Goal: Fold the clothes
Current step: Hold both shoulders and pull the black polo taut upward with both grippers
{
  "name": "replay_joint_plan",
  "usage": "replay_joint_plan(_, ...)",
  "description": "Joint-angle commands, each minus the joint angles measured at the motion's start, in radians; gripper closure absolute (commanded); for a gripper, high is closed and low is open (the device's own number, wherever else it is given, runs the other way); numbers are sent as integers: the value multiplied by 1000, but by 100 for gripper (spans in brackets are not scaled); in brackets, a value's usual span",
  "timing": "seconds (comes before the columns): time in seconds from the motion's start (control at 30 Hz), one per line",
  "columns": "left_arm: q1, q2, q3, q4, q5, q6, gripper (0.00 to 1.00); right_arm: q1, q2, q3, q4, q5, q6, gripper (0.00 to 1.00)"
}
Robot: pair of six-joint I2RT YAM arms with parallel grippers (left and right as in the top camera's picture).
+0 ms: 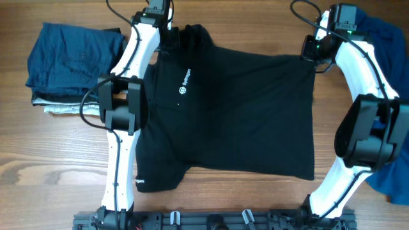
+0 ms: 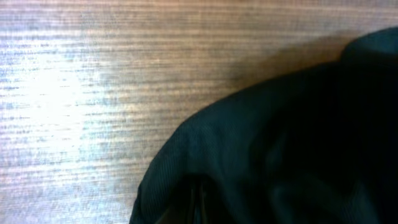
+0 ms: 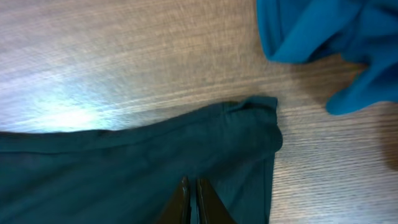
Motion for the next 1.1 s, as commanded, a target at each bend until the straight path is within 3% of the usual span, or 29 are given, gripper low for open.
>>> replay_joint_plan(0.0, 24, 99, -3, 16, -88, -49, 96, -5, 76, -17, 0, 43, 6, 95)
replay_joint_plan(0.43, 143, 110, -13, -16, -98, -142, 96, -5, 99, -17, 31, 42, -19, 95)
replay_joint_plan(0.67, 121, 93, -3, -8, -42, -137, 96, -5, 98, -14, 101, -14, -79, 95)
replay_joint_plan(0.93, 76, -73, 28, -8, 43, -138, 96, 0, 101, -8, 143, -50, -99, 96)
replay_joint_plan(1.07, 42, -64, 23, -9, 48, -138, 96, 22, 102, -8, 191, -49, -96, 92)
